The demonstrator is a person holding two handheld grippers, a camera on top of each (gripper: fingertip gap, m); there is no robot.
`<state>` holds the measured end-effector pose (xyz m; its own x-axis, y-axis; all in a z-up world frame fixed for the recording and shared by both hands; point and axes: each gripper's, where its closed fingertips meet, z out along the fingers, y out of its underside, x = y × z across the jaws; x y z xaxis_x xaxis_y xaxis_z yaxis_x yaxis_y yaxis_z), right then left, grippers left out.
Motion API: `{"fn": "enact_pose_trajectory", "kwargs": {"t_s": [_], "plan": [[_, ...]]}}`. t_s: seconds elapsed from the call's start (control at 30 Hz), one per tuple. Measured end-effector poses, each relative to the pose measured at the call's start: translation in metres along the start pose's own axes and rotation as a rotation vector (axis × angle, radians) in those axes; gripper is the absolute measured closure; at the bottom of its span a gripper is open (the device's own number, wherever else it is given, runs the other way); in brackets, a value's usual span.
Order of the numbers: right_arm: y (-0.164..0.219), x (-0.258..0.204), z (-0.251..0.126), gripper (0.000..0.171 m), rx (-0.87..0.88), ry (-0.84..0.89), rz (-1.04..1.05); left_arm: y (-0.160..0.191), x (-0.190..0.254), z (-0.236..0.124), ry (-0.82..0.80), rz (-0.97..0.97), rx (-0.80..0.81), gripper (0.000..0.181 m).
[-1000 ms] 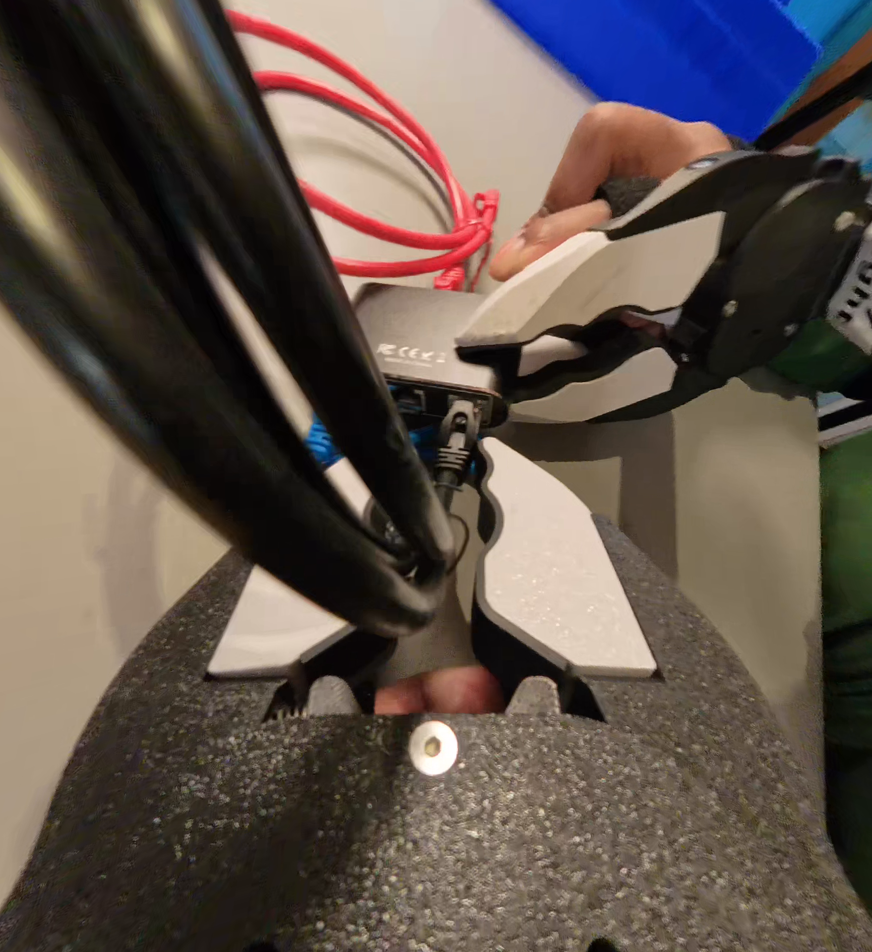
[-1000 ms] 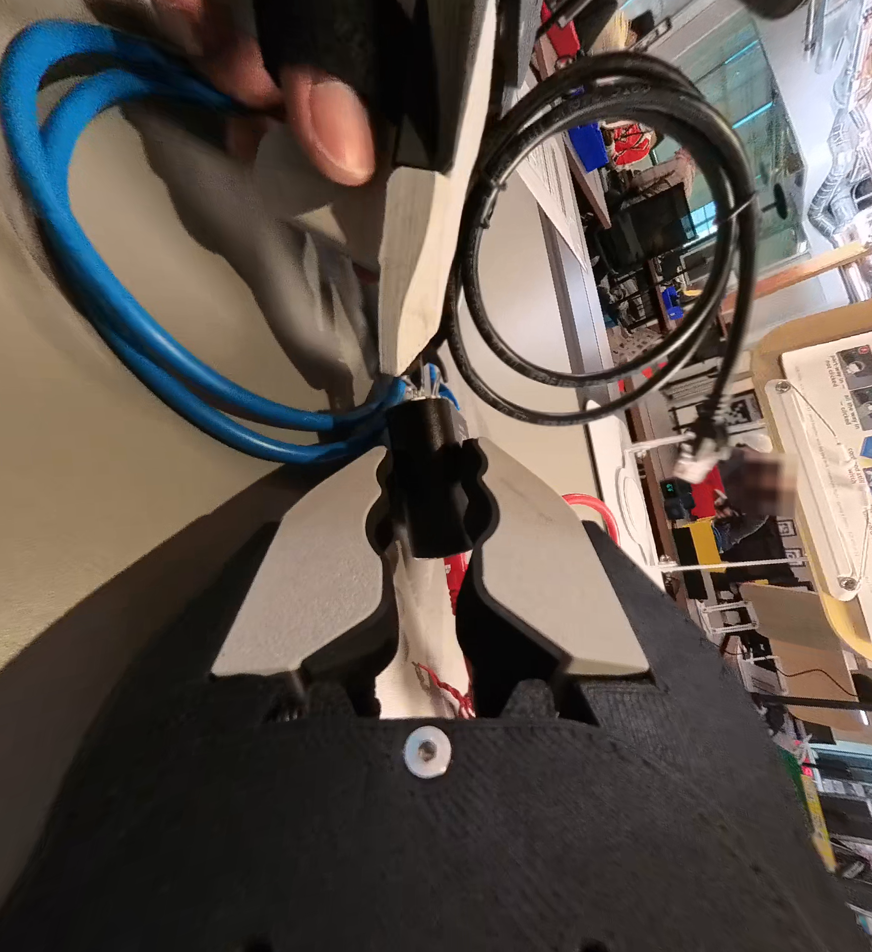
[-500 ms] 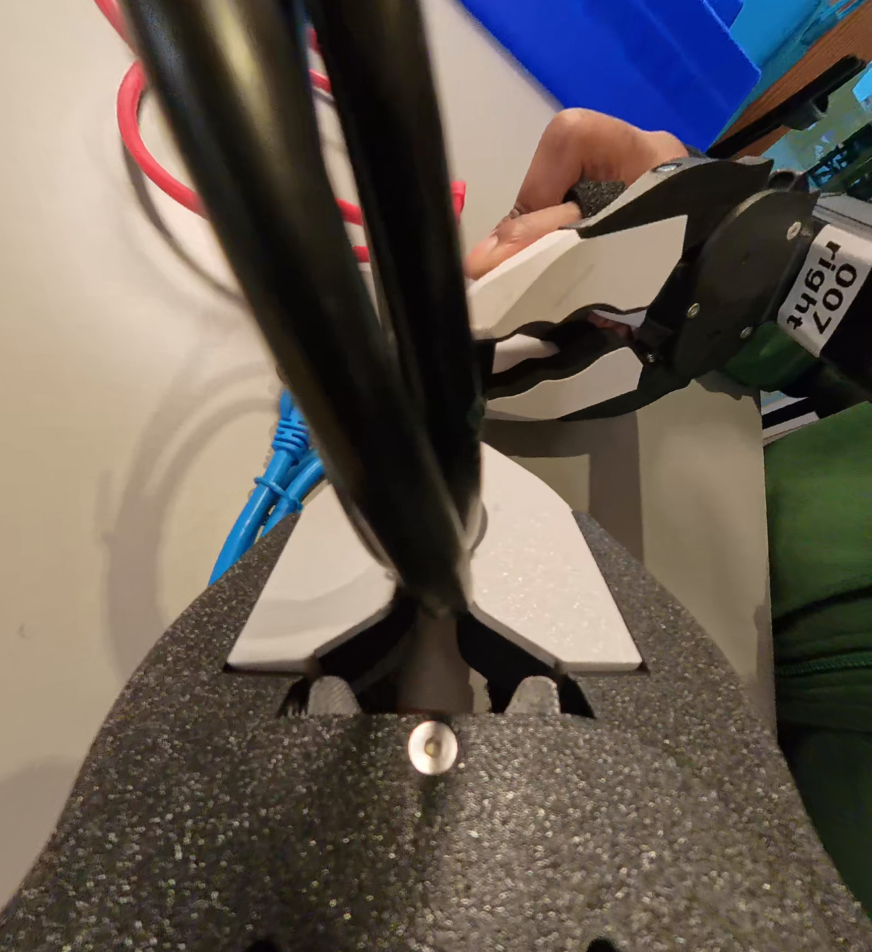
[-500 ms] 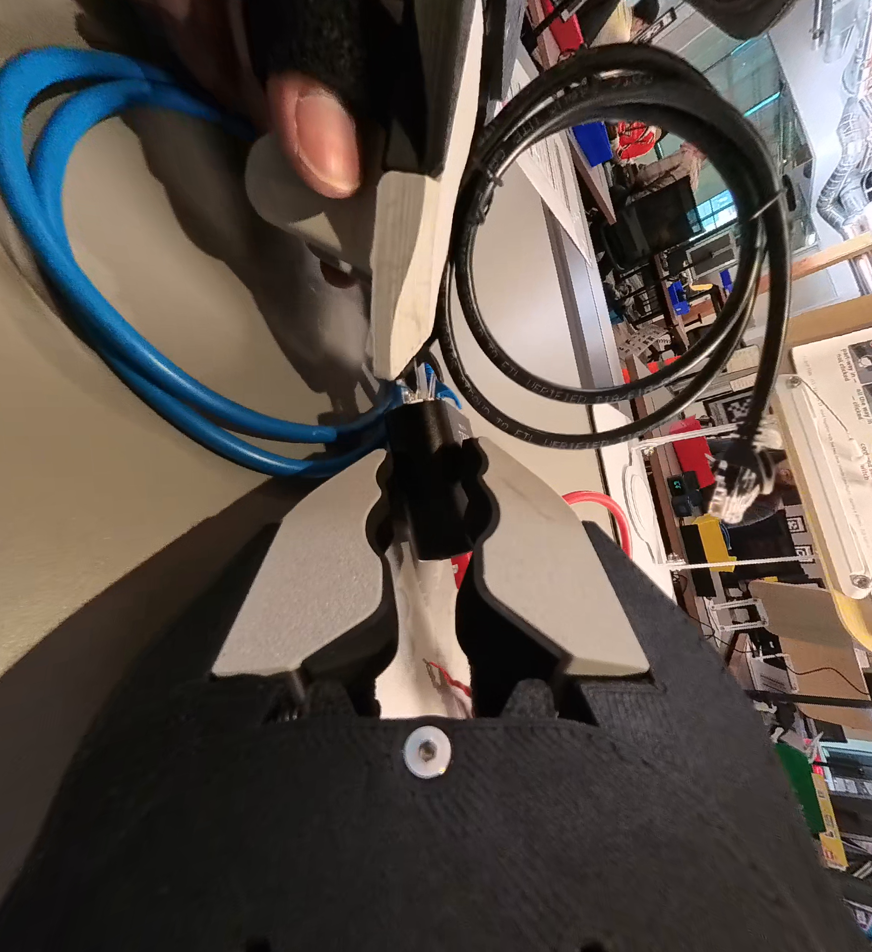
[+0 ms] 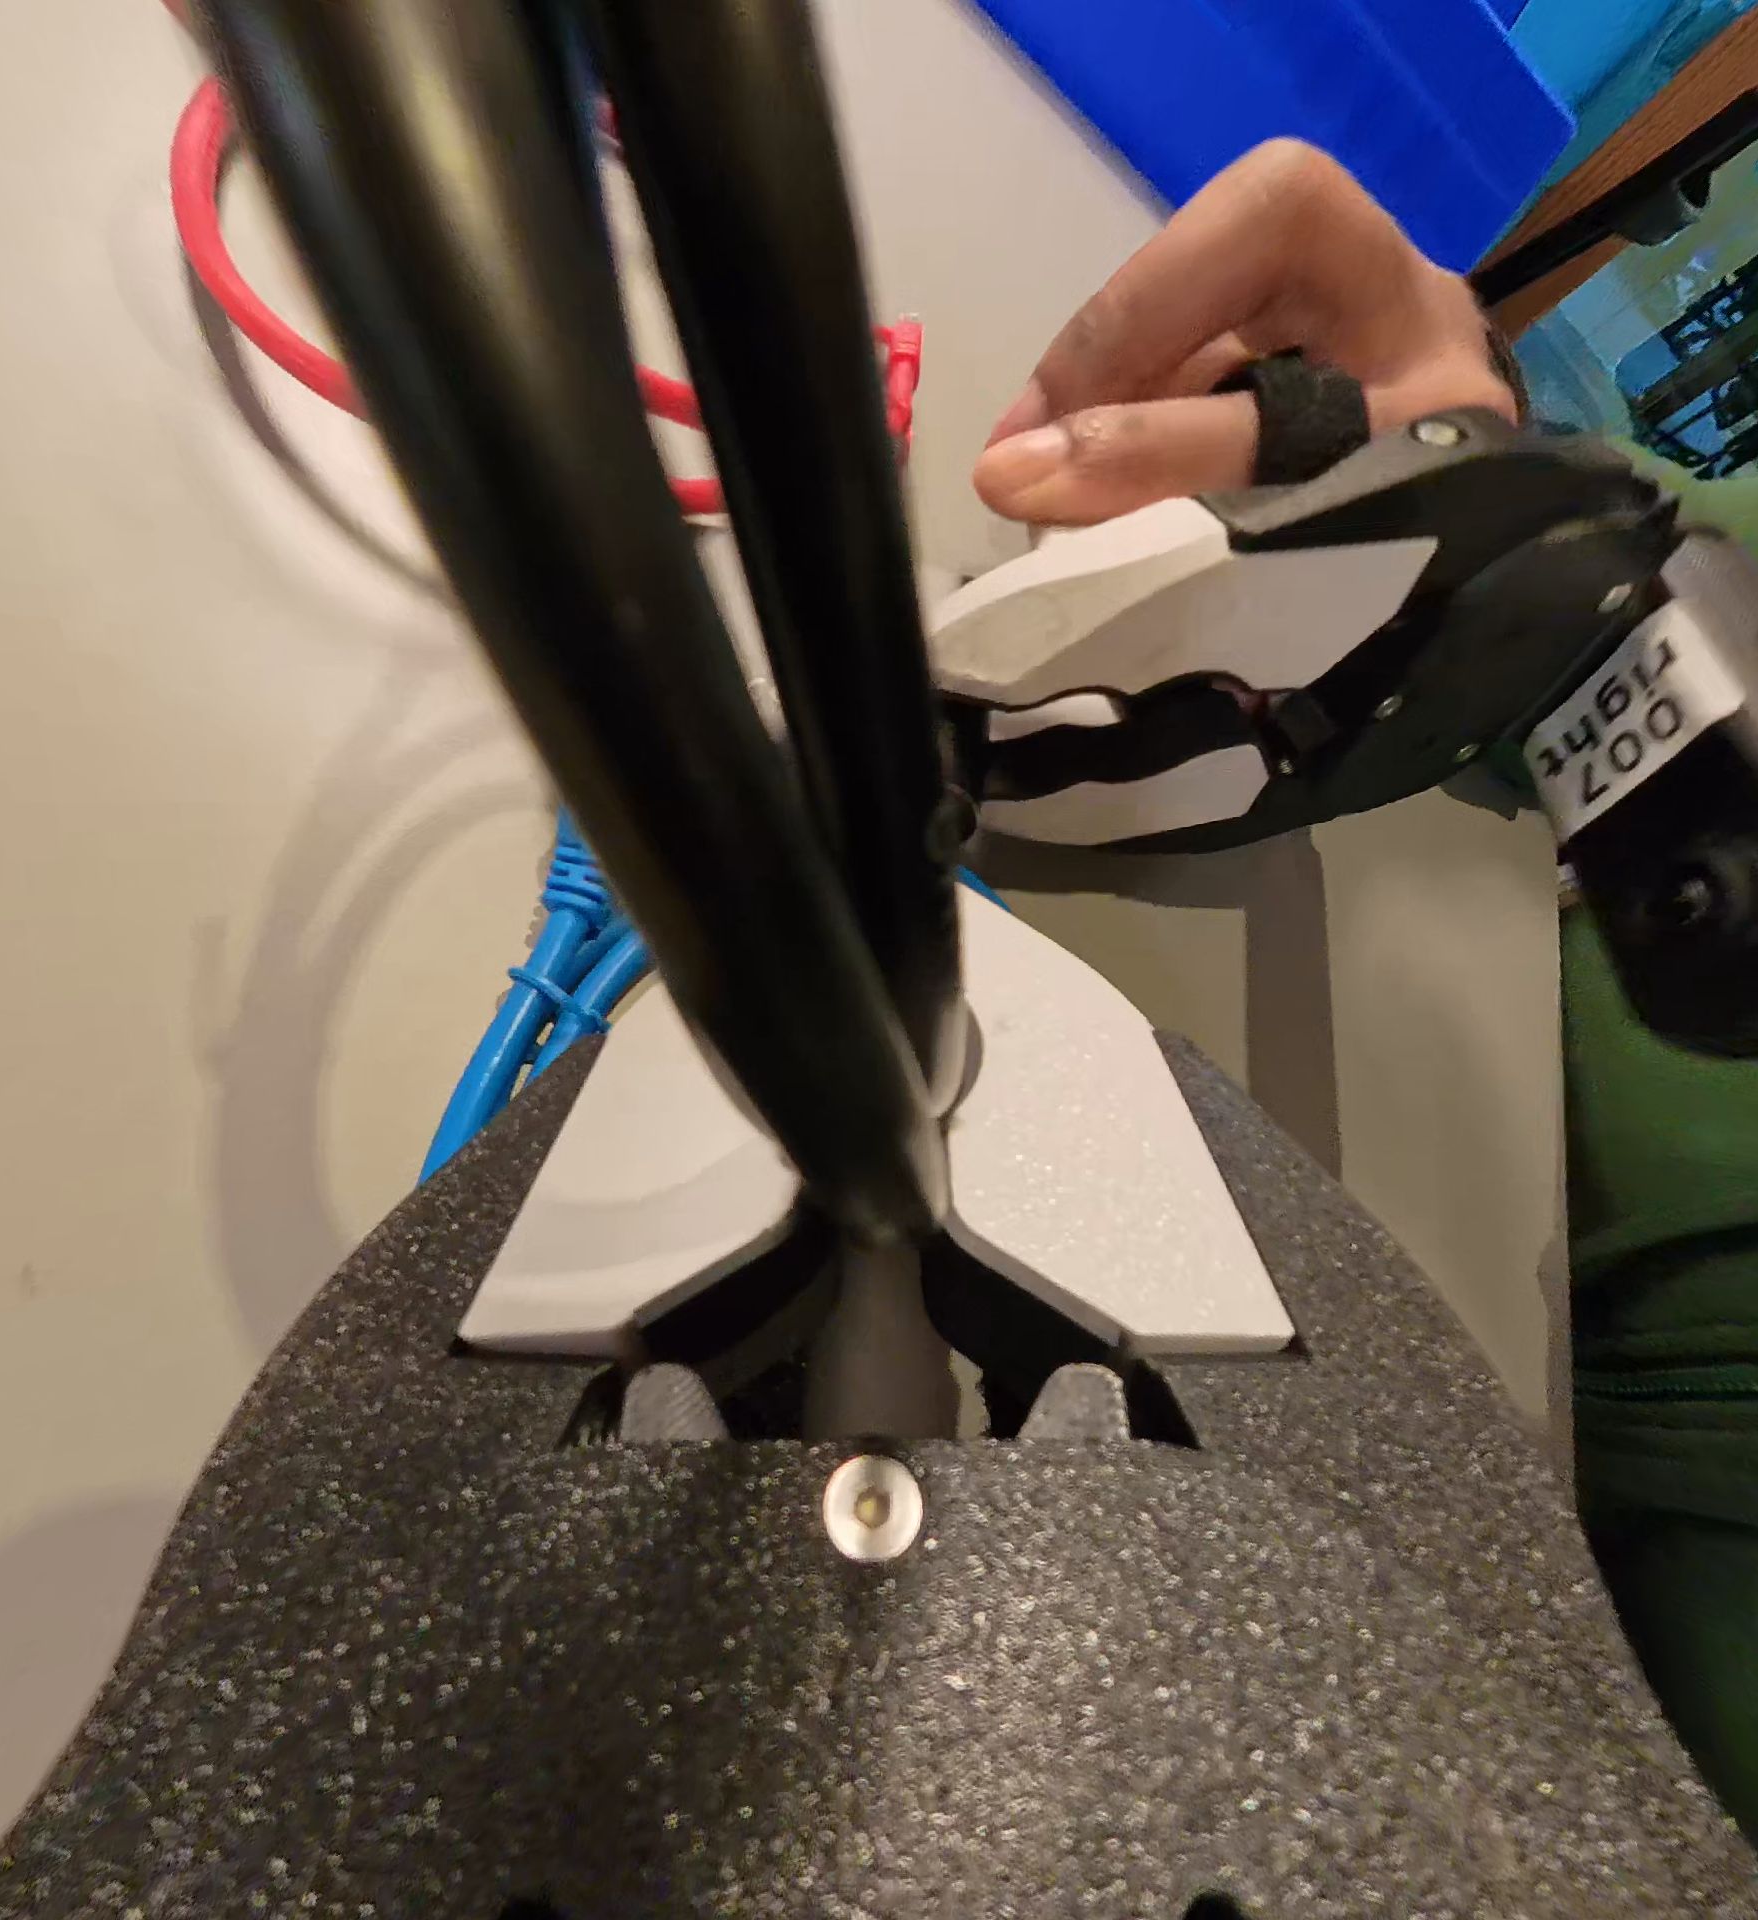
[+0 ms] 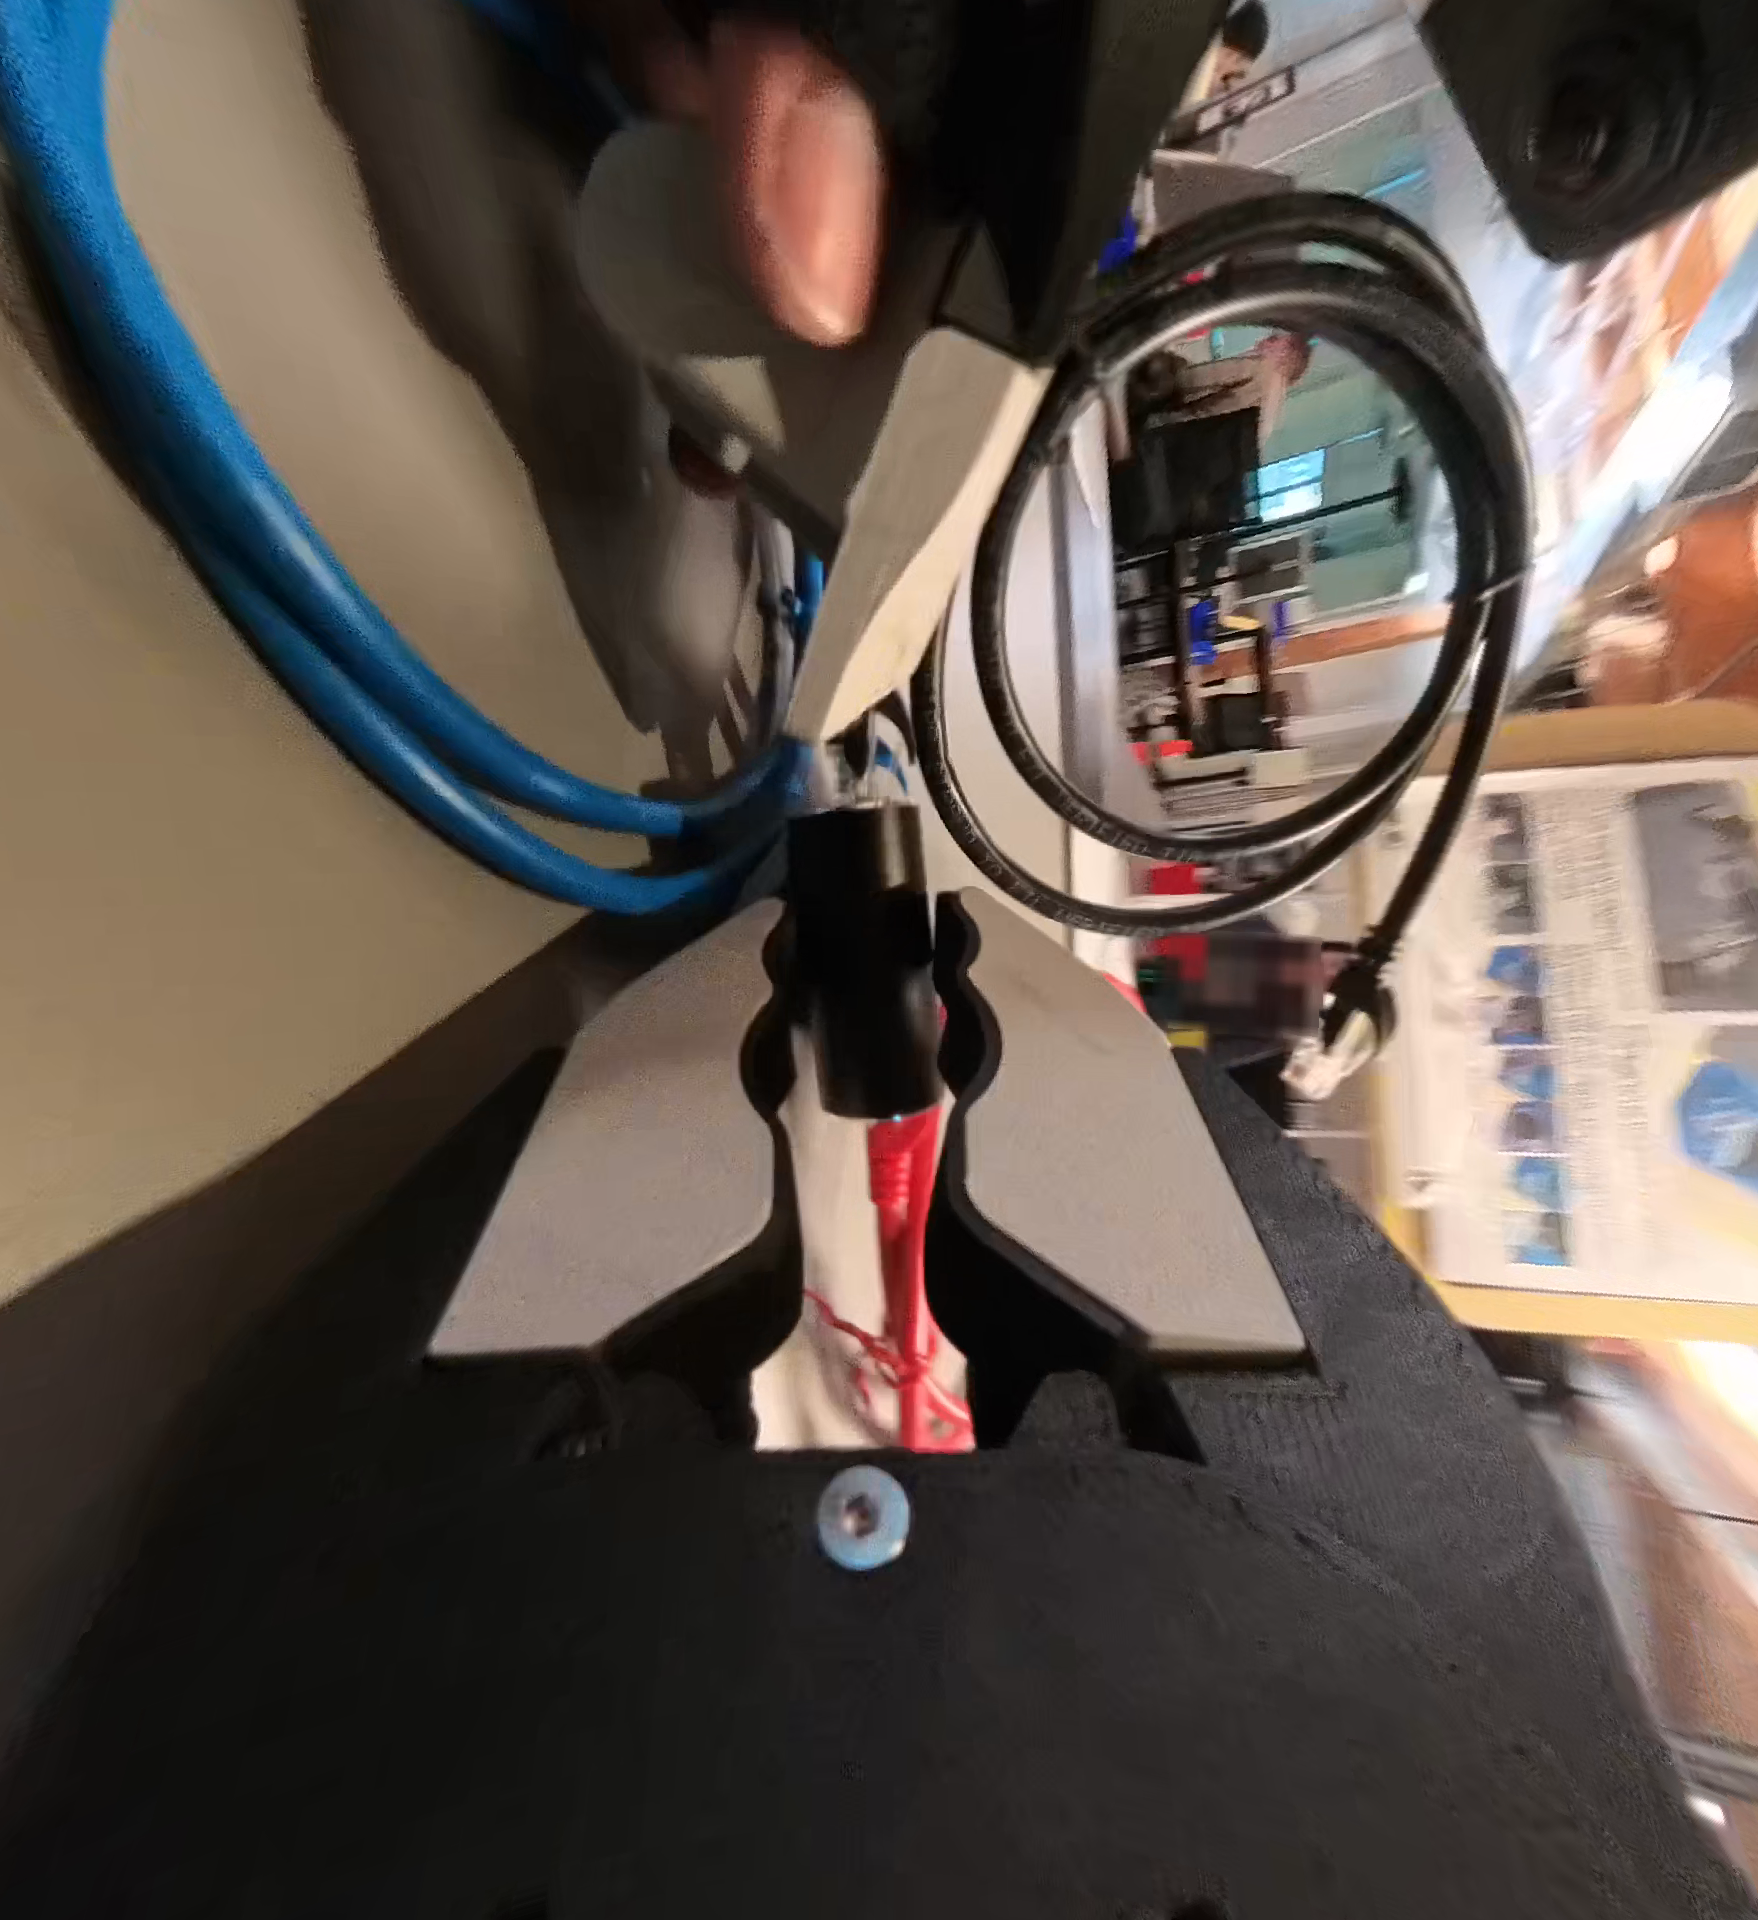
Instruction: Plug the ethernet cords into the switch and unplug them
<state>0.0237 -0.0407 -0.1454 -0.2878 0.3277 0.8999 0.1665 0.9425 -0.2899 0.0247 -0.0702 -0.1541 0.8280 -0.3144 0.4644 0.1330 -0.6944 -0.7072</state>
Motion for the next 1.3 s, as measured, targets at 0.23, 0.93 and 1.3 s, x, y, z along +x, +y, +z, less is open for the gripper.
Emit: {"fn": "enact_pose_trajectory", "kwargs": {"t_s": [0.23,0.93,1.3], "plan": [[0.013,0.007,0.002,0.144,-0.133,0.058,-0.122,-0.006,0.002,-0.003,0.041,-0.047,0.047,0.164],[0.009,0.008,0.010,0.145,-0.169,0.041,0.013,-0.007,-0.002,-0.005,0.041,-0.067,0.059,0.168],[0.018,0.021,0.004,0.145,-0.155,0.104,0.005,-0.014,0.010,-0.033,0.046,0.079,0.042,0.141]]}}
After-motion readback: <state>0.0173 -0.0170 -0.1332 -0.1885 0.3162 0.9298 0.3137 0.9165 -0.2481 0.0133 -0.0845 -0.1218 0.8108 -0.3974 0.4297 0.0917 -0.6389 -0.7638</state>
